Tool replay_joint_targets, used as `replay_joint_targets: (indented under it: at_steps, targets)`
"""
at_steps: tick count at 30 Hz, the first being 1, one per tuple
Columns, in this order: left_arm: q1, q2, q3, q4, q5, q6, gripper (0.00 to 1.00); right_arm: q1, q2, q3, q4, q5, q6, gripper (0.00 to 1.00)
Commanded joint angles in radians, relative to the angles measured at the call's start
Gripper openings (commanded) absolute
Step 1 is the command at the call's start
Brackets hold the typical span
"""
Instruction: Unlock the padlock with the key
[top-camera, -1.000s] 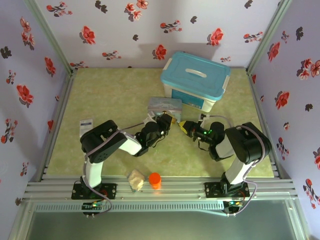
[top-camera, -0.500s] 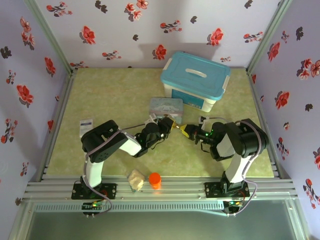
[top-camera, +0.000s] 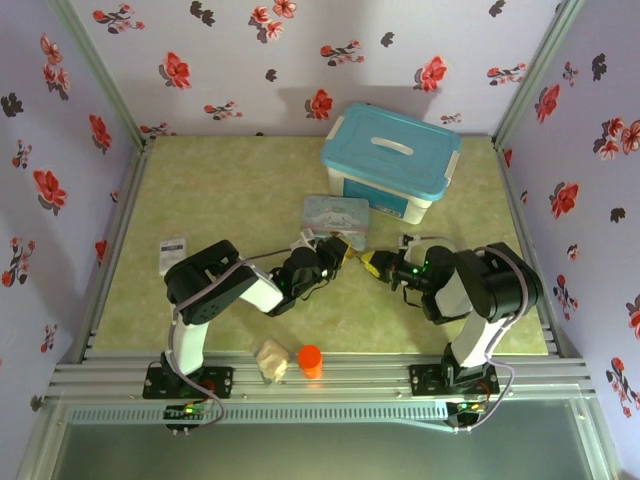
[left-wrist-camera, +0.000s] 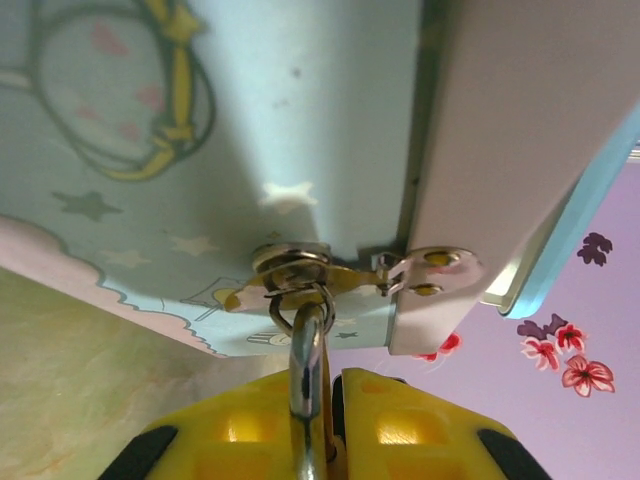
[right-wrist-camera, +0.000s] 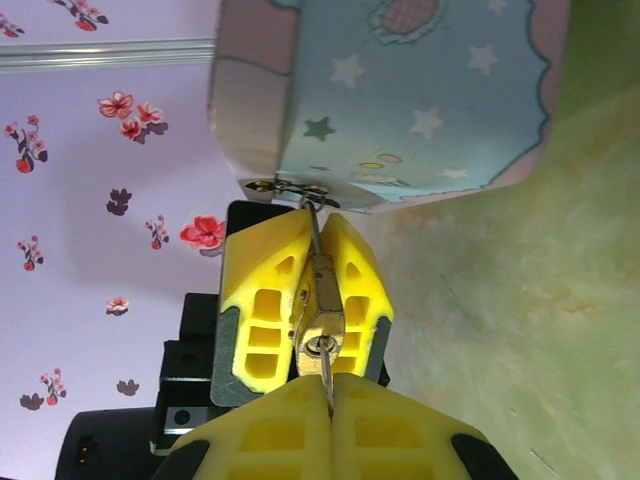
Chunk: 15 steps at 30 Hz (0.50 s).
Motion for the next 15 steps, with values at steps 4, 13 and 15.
replay_joint_targets:
  at_steps: [4,13,15]
  targets:
    - [-0.045,-0.026,0.038,0.145,0.092,0.036,0.0,0.003,-0.019,0.023,-0.015,0.057,0.091,0.0]
    - [-0.045,-0.016,0.103,0.145,0.071,0.007,0.0,0.042,-0.015,-0.013,-0.013,0.155,0.081,0.0]
    - [-0.045,-0.01,0.129,0.144,0.078,0.003,0.0,0.048,-0.018,-0.007,-0.013,0.174,0.085,0.0]
